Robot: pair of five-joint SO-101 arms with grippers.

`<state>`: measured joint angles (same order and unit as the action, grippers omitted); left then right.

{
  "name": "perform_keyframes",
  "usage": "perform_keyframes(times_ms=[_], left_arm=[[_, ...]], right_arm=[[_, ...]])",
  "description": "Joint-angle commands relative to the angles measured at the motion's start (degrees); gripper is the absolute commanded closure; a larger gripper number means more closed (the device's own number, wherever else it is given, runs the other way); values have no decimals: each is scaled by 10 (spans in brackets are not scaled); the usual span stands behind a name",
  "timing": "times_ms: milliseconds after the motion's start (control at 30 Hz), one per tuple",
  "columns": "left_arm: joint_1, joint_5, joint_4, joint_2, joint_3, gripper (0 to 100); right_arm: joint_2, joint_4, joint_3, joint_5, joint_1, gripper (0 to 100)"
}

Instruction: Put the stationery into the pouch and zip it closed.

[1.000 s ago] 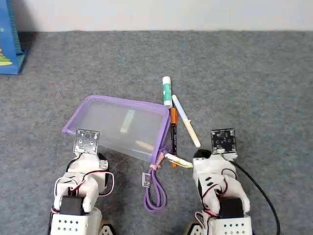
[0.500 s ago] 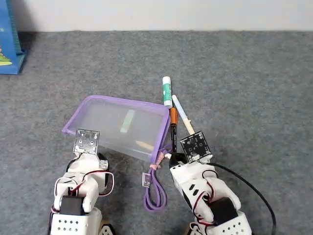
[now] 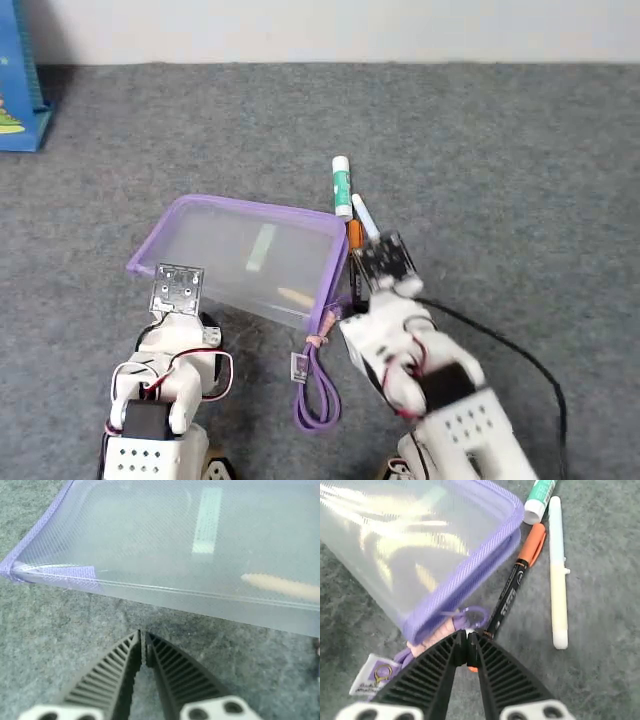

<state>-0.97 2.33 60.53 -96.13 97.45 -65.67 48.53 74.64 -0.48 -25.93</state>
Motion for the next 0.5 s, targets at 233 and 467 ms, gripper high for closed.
perform_keyframes(times_ms=[233,467], left_arm=[[-2,-1,2,-6,-6,986],[-2,-1,2,-6,-6,986]], right_arm=[[406,-160,-151,-4,-42,988],[545,-186,-263,-4,-121,983]])
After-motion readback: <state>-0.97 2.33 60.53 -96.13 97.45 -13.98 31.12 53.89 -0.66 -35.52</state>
